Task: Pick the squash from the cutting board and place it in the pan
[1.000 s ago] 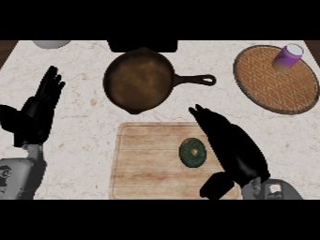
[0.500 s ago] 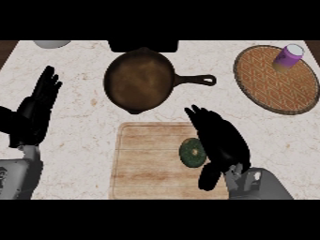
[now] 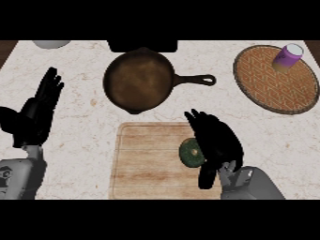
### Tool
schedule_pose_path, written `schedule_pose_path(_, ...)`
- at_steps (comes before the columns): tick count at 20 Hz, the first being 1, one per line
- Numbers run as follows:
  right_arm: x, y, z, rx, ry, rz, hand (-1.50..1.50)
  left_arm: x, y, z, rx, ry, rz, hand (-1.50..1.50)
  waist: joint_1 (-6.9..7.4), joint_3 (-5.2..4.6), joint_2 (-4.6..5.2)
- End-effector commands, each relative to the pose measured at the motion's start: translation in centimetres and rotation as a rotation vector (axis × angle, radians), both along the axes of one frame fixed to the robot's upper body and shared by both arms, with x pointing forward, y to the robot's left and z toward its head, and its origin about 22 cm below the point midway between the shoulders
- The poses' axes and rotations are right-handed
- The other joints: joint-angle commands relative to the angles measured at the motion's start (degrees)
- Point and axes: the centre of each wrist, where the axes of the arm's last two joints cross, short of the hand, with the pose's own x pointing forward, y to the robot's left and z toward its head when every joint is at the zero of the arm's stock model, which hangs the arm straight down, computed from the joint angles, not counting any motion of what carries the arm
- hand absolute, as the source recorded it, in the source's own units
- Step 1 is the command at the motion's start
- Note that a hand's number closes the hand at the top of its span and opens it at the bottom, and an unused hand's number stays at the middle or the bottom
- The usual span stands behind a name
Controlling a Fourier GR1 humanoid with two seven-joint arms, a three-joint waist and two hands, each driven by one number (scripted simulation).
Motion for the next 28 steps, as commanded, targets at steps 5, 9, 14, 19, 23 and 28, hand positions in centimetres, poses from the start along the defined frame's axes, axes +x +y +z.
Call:
schedule_pose_path(5, 2.1, 0.9, -3.3, -0.078, 0.045, 0.004, -1.50, 0.8, 0.6, 0.5, -0.004, 0.000, 0.000, 0.00, 0.12, 0.00, 0.05)
schedule_pose_path(9, 1.9, 1.5, -4.3, -0.065, 0.062, 0.010, -1.50, -0.1, -1.2, -1.0, -0.004, 0.007, -0.006, 0.00, 0.10, 0.00, 0.03)
schedule_pose_path(14, 3.6, 1.8, -4.0, -0.064, 0.103, -0.001, -1.50, -0.8, -1.3, -0.7, 0.010, 0.001, 0.007, 0.00, 0.18, 0.00, 0.02)
schedule_pose_path(19, 1.8, 1.8, -6.1, -0.055, 0.072, 0.174, 1.50, -0.4, -2.1, -0.1, 0.008, -0.004, 0.003, 0.00, 0.14, 0.01, 0.03)
schedule_pose_path(23, 1.4, 0.1, -6.9, -0.052, 0.058, 0.172, 1.50, 0.6, -0.8, -0.8, -0.004, -0.005, -0.008, 0.00, -0.05, 0.00, 0.01)
schedule_pose_path(28, -1.1, 7.7, -6.3, -0.064, 0.076, 0.223, 1.50, 1.1, -2.3, -0.3, 0.005, -0.020, -0.030, 0.00, 1.82, 0.00, 0.38)
